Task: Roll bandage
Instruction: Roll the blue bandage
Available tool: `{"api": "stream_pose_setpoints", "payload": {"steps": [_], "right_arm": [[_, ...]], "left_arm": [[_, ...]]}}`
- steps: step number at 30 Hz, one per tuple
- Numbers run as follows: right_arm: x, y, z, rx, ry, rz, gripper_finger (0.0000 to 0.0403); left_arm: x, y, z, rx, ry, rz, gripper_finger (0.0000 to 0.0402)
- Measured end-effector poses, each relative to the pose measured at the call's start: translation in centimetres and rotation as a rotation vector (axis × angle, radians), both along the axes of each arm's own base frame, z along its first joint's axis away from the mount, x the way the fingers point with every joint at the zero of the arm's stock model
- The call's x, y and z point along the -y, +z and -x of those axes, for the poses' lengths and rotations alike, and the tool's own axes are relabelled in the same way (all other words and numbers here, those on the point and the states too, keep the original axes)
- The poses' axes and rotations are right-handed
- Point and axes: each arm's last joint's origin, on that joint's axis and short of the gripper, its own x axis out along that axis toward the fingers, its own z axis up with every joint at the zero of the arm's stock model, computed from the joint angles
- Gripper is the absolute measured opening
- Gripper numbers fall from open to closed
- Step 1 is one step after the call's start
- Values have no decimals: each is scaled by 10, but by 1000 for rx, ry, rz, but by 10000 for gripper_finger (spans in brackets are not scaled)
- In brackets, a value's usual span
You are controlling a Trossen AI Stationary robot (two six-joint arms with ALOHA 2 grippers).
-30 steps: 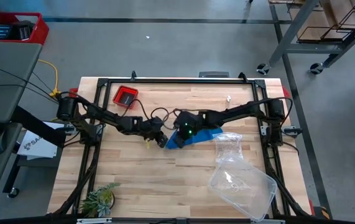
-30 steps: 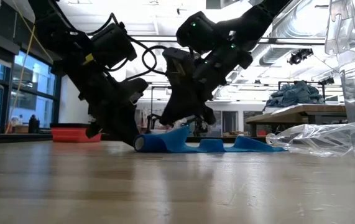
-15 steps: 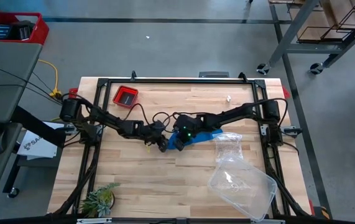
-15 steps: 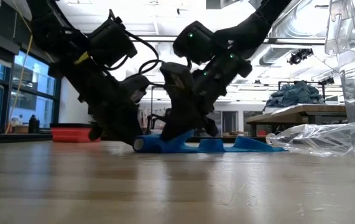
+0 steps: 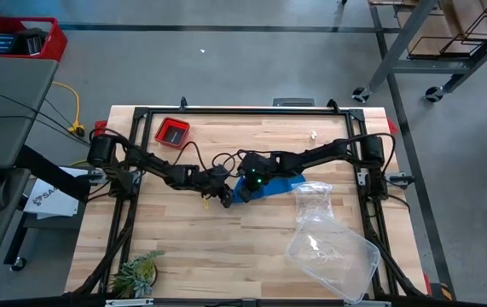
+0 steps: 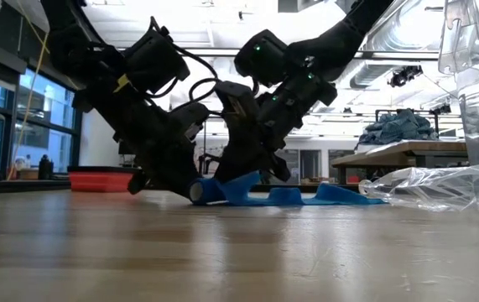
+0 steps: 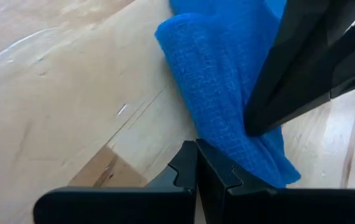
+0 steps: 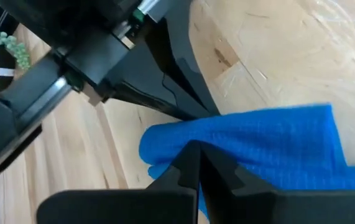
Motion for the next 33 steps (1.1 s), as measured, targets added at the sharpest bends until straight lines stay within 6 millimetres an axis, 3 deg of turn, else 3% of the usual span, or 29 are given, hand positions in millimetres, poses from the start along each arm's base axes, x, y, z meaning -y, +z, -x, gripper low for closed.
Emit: {"api": "stream_pose_setpoints", "payload": {"steps": [14, 24, 33], "right_arm": [[1, -3, 0, 2, 64, 46, 0], [6, -24, -3, -8, 117, 31, 0], [16, -11, 0, 35, 158, 47, 0]], "left_arm": [[9, 2, -4, 34, -66, -73, 0], [11, 3, -4, 42, -75, -82, 0], [8, 5, -3, 30, -52, -53, 0]]}}
